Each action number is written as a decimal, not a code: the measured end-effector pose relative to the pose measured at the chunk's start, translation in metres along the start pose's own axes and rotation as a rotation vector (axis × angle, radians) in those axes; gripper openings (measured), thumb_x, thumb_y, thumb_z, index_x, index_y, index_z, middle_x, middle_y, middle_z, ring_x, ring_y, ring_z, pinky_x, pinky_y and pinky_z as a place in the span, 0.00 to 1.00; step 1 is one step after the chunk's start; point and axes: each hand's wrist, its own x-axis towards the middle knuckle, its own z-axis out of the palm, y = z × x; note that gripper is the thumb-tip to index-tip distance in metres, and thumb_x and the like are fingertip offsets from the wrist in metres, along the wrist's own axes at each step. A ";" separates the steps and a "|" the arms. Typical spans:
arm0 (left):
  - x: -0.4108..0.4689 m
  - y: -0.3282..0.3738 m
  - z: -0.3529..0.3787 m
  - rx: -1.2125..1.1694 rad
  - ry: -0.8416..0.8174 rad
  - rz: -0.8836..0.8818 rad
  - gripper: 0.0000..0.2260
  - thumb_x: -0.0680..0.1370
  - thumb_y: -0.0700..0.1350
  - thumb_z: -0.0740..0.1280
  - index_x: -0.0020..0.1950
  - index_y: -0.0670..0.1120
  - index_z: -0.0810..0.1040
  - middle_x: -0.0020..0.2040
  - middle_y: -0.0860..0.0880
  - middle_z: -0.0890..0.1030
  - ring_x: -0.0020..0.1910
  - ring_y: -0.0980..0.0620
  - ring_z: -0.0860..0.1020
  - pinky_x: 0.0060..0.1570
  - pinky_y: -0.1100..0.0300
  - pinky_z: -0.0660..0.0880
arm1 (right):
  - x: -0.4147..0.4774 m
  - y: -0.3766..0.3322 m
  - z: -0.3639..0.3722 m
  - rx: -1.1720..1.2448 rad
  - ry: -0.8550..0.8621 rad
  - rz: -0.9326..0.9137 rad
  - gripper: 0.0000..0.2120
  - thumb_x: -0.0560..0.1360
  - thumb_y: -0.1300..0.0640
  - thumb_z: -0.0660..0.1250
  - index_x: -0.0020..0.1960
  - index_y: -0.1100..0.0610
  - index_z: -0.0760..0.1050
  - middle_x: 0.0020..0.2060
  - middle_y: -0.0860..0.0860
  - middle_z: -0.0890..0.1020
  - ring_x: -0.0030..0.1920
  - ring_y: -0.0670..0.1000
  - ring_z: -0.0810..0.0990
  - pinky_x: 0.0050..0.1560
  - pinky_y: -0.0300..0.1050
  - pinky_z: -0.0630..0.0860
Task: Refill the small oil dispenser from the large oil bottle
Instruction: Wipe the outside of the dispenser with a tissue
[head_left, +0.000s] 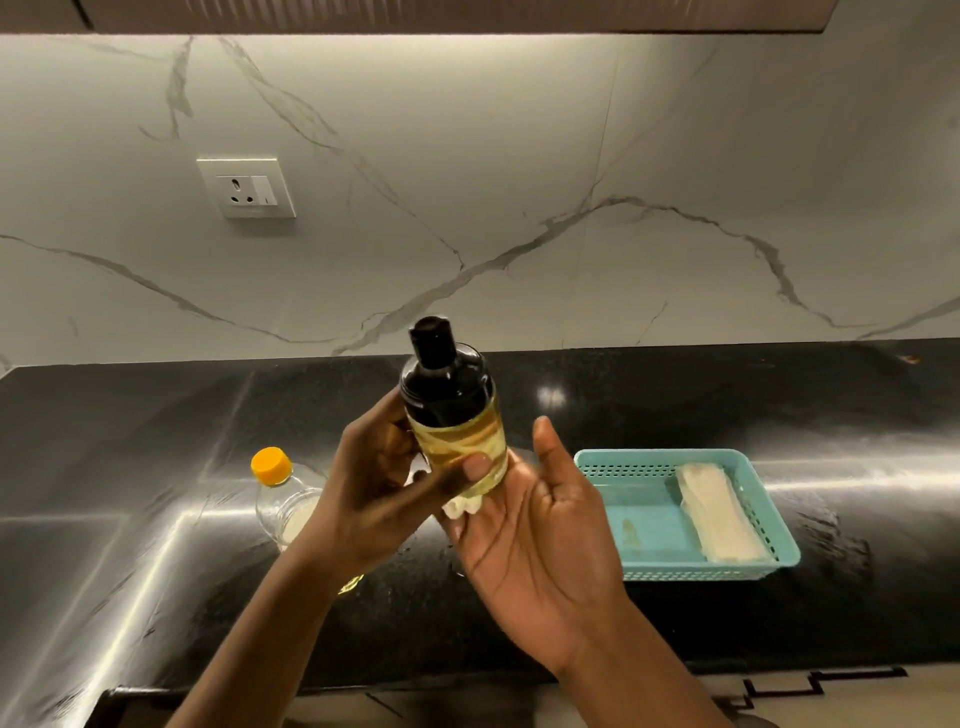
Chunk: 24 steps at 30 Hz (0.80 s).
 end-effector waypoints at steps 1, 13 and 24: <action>0.001 0.001 -0.001 0.014 -0.006 -0.002 0.25 0.77 0.38 0.78 0.73 0.41 0.76 0.63 0.41 0.86 0.60 0.39 0.86 0.56 0.41 0.85 | 0.002 0.002 -0.002 0.002 -0.012 0.016 0.33 0.86 0.40 0.55 0.80 0.63 0.67 0.79 0.66 0.68 0.82 0.62 0.64 0.85 0.55 0.54; 0.004 0.015 0.004 -0.102 0.072 -0.045 0.23 0.75 0.53 0.80 0.68 0.51 0.82 0.64 0.43 0.86 0.65 0.41 0.84 0.64 0.42 0.82 | 0.003 0.002 -0.003 0.068 0.007 -0.124 0.20 0.84 0.56 0.66 0.72 0.66 0.77 0.71 0.67 0.78 0.70 0.63 0.80 0.66 0.58 0.81; 0.007 0.015 0.000 0.014 0.115 -0.066 0.30 0.74 0.53 0.80 0.73 0.47 0.76 0.65 0.44 0.85 0.64 0.42 0.85 0.62 0.43 0.82 | -0.016 0.010 0.015 -0.908 -0.067 -0.515 0.24 0.82 0.33 0.58 0.78 0.27 0.62 0.76 0.24 0.66 0.78 0.30 0.61 0.72 0.29 0.66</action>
